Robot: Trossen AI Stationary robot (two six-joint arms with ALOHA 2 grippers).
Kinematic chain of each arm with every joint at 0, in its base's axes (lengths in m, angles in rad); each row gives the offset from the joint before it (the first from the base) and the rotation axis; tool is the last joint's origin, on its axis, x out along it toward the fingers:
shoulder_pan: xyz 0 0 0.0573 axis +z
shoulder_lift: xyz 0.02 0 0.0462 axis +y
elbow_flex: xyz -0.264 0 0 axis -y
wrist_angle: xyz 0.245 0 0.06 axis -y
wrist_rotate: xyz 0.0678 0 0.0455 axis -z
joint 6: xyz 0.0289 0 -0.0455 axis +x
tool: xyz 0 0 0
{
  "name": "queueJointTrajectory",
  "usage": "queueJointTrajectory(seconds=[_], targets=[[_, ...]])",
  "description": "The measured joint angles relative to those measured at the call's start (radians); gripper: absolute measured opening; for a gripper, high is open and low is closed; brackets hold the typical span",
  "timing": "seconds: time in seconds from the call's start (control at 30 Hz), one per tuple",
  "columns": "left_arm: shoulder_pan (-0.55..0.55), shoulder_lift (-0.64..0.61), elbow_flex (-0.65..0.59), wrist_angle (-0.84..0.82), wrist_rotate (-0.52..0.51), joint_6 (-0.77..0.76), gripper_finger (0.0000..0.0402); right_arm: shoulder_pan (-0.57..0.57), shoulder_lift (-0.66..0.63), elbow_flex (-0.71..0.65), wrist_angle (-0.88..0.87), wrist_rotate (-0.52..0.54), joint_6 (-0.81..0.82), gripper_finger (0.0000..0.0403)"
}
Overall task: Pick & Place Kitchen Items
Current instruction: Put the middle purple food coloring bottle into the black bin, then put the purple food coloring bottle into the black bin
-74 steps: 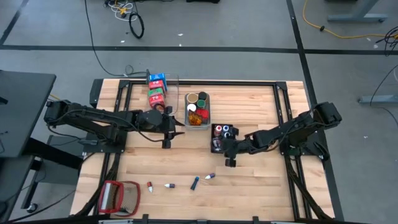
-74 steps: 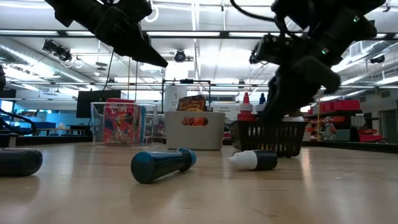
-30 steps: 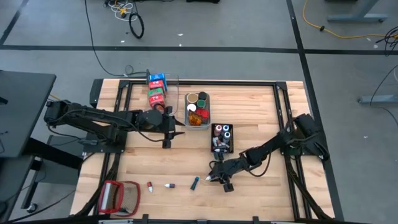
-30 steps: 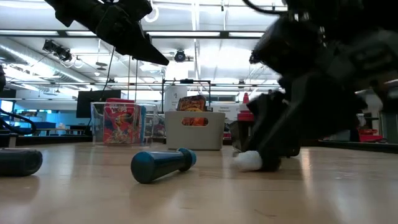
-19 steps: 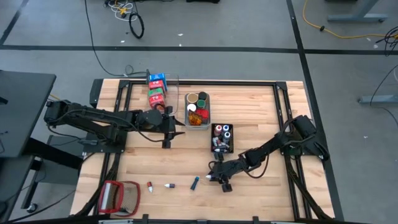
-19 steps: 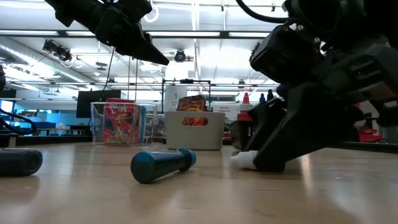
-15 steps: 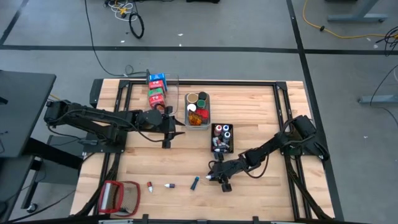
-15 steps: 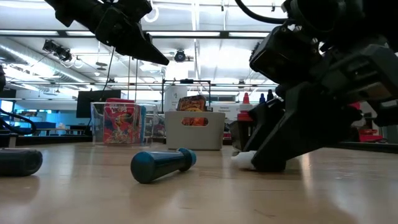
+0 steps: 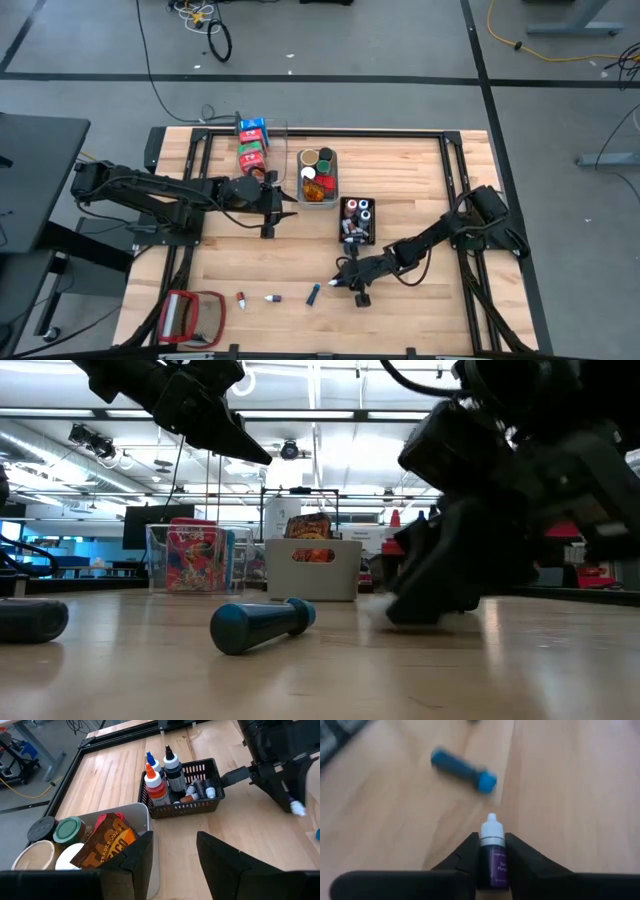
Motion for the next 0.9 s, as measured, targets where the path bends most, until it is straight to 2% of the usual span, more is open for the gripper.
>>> queueJointTrajectory(seconds=[0.17, 0.27, 0.47, 0.53, 0.7, 0.8, 0.9], targets=[[0.000, 0.000, 0.000, 0.000, 0.000, 0.001, 0.0160, -0.010, -0.002, 0.004, 0.101, 0.001, 0.047, 0.0109], [0.000, 0.000, 0.000, 0.000, 0.000, 0.001, 0.0160, -0.018, -0.033, 0.004, 0.095, -0.023, 0.029, 0.0112], [0.000, 0.000, 0.000, 0.034, 0.000, 0.001, 0.0160, -0.026, -0.148, 0.005, 0.040, -0.016, -0.088, 0.0062], [0.000, 0.000, 0.000, 0.045, 0.000, 0.001, 0.0160, -0.026, -0.188, 0.005, 0.003, 0.027, -0.115, 0.0038], [0.000, 0.000, 0.000, 0.048, 0.000, 0.001, 0.0160, -0.032, -0.204, 0.005, 0.019, 0.063, -0.116, 0.0005], [0.000, 0.000, 0.000, 0.048, 0.000, 0.001, 0.0160, -0.038, -0.183, 0.006, 0.018, 0.035, -0.033, 0.0017], [0.000, 0.000, 0.000, 0.049, 0.000, 0.000, 0.0160, -0.037, -0.165, 0.006, 0.018, 0.041, 0.000, 0.0055]])
